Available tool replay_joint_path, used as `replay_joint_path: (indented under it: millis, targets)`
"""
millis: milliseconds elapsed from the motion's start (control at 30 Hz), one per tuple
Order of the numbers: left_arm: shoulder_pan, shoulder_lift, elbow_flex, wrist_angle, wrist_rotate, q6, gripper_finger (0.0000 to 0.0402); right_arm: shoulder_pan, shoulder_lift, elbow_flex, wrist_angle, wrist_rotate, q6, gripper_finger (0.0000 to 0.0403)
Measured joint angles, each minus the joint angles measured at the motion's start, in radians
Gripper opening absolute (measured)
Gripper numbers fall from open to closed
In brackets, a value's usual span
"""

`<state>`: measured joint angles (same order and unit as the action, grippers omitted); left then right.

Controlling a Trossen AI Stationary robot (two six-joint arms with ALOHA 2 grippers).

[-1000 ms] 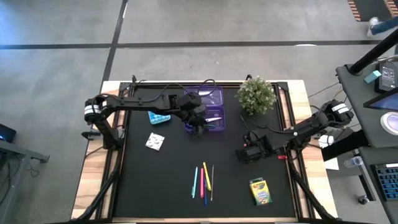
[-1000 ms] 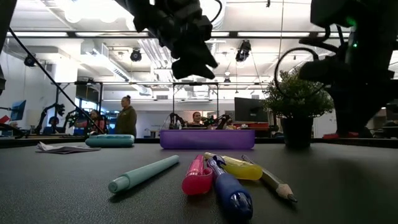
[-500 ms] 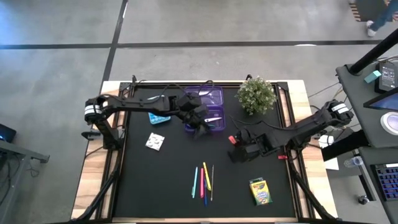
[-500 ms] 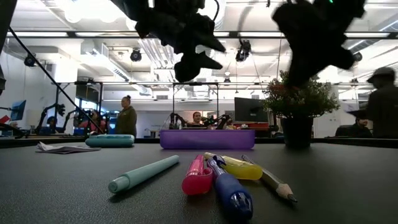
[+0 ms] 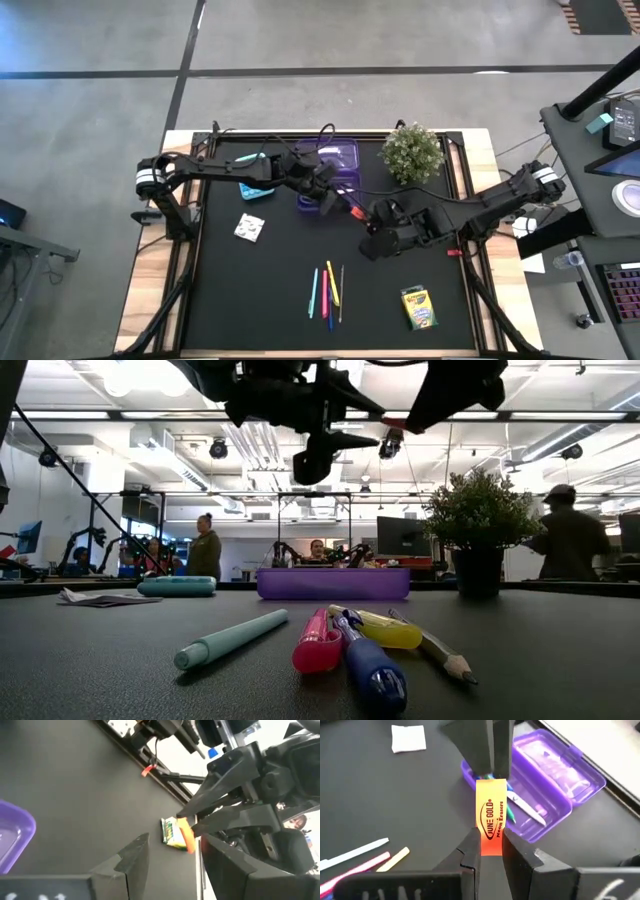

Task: Pack school essentials
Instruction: Put the orange eraser into the purple supply box

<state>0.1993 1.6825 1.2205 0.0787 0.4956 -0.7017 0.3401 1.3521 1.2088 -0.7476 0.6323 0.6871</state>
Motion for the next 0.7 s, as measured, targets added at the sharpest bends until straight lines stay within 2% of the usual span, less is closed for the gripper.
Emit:
replay_joint_path:
  millis: [533, 700]
  targets:
    - [-0.006, 0.033, 0.005, 0.072, -0.022, -0.054, 0.0159, -0.021, 0.013, 0.007, 0.006, 0.052, -0.026, 0.0053]
    - [-0.006, 0.035, 0.005, 0.070, -0.017, -0.052, 0.0124, -0.020, 0.013, 0.007, 0.026, 0.050, -0.051, 0.0053]
